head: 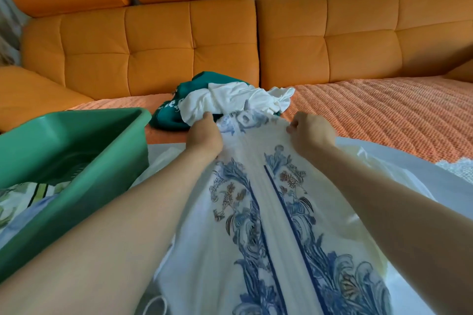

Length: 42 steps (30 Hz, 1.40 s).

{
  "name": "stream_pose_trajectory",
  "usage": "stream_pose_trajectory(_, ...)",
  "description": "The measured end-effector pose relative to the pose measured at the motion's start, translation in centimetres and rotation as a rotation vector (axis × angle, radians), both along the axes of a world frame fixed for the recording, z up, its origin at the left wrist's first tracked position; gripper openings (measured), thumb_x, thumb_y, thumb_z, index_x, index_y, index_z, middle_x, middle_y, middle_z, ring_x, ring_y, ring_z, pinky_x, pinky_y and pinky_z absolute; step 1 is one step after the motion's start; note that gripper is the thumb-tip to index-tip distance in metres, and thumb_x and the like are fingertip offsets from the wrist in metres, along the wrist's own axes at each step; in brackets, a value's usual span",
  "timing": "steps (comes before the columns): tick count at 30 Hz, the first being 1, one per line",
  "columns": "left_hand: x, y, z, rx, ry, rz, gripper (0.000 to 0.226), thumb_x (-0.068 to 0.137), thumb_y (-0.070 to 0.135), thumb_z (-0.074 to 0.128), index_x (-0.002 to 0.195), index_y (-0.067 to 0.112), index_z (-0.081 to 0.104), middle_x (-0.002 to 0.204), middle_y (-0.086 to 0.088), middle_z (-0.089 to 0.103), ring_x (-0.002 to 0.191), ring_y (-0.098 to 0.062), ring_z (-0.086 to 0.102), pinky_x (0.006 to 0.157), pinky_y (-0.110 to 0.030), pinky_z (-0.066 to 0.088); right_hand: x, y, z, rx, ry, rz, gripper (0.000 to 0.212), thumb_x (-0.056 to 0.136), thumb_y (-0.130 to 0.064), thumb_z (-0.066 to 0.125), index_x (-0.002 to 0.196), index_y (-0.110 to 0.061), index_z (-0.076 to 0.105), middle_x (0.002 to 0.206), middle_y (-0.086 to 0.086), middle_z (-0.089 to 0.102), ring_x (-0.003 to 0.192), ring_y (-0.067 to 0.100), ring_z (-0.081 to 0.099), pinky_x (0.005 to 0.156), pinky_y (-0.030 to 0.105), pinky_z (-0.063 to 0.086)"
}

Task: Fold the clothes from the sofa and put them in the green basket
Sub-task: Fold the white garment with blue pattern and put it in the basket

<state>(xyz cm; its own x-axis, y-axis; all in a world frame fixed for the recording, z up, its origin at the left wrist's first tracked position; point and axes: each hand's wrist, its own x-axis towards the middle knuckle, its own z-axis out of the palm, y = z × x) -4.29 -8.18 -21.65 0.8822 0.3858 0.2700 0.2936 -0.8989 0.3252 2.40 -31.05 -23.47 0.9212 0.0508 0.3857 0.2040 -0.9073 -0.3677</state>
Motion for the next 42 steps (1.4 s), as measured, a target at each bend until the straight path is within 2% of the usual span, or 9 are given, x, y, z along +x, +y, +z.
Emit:
stream_pose_trajectory(4, 0.2, -1.0, -0.8, -0.116, 0.138, -0.034, 0.039, 0.098, 0.012, 0.052, 0.132, 0.003, 0.036, 0.123, -0.020, 0.056, 0.103, -0.034, 0.058, 0.067, -0.037, 0.038, 0.0, 0.0, -0.4, 0.021, 0.153, 0.152, 0.021, 0.098, -0.016, 0.051, 0.108, -0.020, 0.070, 0.095, 0.002, 0.068, 0.077, 0.019, 0.058, 0.060, 0.026, 0.041)
stream_pose_trajectory(7, -0.6, -2.6, -1.1, -0.120, 0.247, -0.075, 0.053, 0.097, 0.021, 0.057, 0.141, 0.008, 0.028, 0.137, -0.020, 0.041, 0.118, -0.035, 0.050, 0.079, -0.040, 0.047, -0.6, -1.2, -0.1, 0.152, 0.304, 0.262, 0.038, 0.100, -0.014, 0.049, 0.135, -0.026, 0.056, 0.116, 0.004, 0.066, 0.082, 0.017, 0.062, 0.062, 0.020, 0.044)
stream_pose_trajectory(10, -1.5, -5.1, -0.9, 0.014, 0.155, -0.194, 0.049, 0.101, 0.022, 0.049, 0.146, 0.012, 0.033, 0.145, -0.015, 0.036, 0.130, -0.033, 0.039, 0.103, -0.046, 0.042, -1.3, -3.2, 0.9, 0.242, 0.298, 0.252, 0.044, 0.094, 0.001, 0.040, 0.121, -0.027, 0.061, 0.107, -0.004, 0.064, 0.072, 0.007, 0.056, 0.043, 0.015, 0.039)
stream_pose_trajectory(16, -3.2, -13.2, -1.2, -0.122, 0.154, -0.597, 0.047, 0.103, 0.037, 0.039, 0.147, 0.018, 0.041, 0.153, -0.002, 0.036, 0.139, -0.021, 0.035, 0.109, -0.039, 0.032, -3.8, -9.8, 1.5, -0.023, 0.432, 0.188, 0.030, 0.093, -0.009, 0.040, 0.106, -0.023, 0.063, 0.092, 0.000, 0.058, 0.063, 0.013, 0.052, 0.046, 0.023, 0.034)
stream_pose_trajectory(20, -4.0, -16.1, -3.4, 0.073, 0.463, -0.551, 0.086, 0.086, 0.076, 0.032, 0.158, 0.034, 0.009, 0.167, 0.003, 0.006, 0.153, -0.027, 0.007, 0.120, -0.057, 0.015, -6.1, -12.8, 2.2, -0.316, 0.485, 0.169, 0.023, 0.090, -0.038, 0.045, 0.102, -0.029, 0.063, 0.085, -0.008, 0.058, 0.079, 0.013, 0.054, 0.058, 0.029, 0.036)
stream_pose_trajectory(24, -5.0, -15.6, -4.7, 0.167, 0.517, -0.504, 0.090, 0.088, 0.082, 0.022, 0.156, 0.036, -0.016, 0.163, 0.000, -0.026, 0.151, -0.028, -0.021, 0.118, -0.061, -0.009, -7.6, -13.3, 2.1, -0.388, 0.543, 0.208, 0.039, 0.083, -0.060, 0.060, 0.098, -0.025, 0.070, 0.098, -0.004, 0.064, 0.094, 0.019, 0.059, 0.077, 0.033, 0.047)
stream_pose_trajectory(28, -6.1, -15.3, -4.7, 0.146, 0.338, -0.466, 0.087, 0.092, 0.075, 0.027, 0.158, 0.031, -0.010, 0.164, -0.001, -0.024, 0.153, -0.028, -0.012, 0.121, -0.056, 0.003, -8.5, -12.4, 2.5, -0.259, 0.542, 0.273, 0.027, 0.096, -0.037, 0.055, 0.105, -0.015, 0.067, 0.100, 0.003, 0.062, 0.092, 0.022, 0.056, 0.076, 0.032, 0.043)
stream_pose_trajectory(34, -6.6, -16.9, -4.4, 0.150, 0.151, -0.456, 0.068, 0.096, 0.063, 0.032, 0.152, 0.025, 0.025, 0.160, -0.002, 0.021, 0.147, -0.025, 0.021, 0.117, -0.049, 0.019, -8.8, -13.4, 3.0, -0.044, 0.432, 0.049, 0.037, 0.108, -0.022, 0.030, 0.138, -0.007, 0.046, 0.131, 0.019, 0.053, 0.116, 0.034, 0.056, 0.091, 0.039, 0.044)
stream_pose_trajectory(42, -5.6, -19.8, -5.3, 0.190, 0.454, -0.626, 0.090, 0.080, 0.088, 0.023, 0.155, 0.046, -0.003, 0.166, 0.003, -0.015, 0.152, -0.023, -0.019, 0.117, -0.058, -0.013, -8.1, -18.4, 1.4, -0.499, 0.234, -0.300, 0.034, 0.094, -0.010, 0.050, 0.128, -0.010, 0.050, 0.117, 0.010, 0.063, 0.110, 0.029, 0.060, 0.076, 0.035, 0.044)
